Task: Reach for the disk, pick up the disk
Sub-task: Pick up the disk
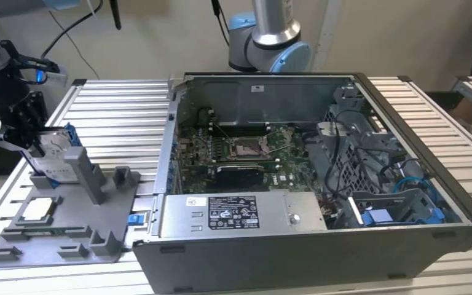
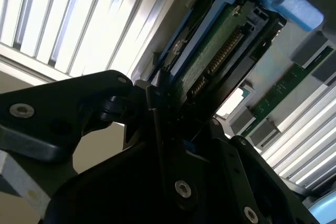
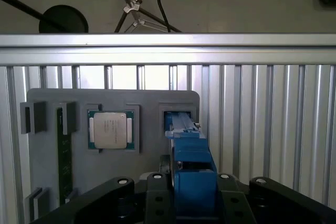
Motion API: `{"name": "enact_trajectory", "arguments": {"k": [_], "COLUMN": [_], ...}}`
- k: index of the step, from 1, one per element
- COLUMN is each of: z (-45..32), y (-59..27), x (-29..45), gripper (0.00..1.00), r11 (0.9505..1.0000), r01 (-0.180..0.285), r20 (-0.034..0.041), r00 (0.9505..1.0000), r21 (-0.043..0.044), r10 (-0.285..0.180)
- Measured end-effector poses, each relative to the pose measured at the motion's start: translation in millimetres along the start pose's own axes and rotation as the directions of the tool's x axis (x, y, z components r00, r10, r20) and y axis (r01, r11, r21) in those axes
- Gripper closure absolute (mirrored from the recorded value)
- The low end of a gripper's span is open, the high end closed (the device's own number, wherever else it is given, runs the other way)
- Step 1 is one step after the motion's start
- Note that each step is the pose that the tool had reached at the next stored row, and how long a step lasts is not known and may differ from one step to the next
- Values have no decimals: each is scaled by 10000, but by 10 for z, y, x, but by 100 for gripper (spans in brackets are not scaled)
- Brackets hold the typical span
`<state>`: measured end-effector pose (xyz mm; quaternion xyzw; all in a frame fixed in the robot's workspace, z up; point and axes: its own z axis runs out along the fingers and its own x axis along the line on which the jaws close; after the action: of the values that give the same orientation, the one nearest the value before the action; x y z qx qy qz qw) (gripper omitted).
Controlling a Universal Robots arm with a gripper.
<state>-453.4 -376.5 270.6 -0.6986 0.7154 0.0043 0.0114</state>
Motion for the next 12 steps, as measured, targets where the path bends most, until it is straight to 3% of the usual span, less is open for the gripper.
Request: {"name": "enact_trajectory", "arguments": {"k": [12], "z": [1], "y": [0], "x": [0], "gripper": [100], "r11": [10000], "r01": [0], "r20": [0], "r00": [10000], "r21": [0], "r10": [0]}}
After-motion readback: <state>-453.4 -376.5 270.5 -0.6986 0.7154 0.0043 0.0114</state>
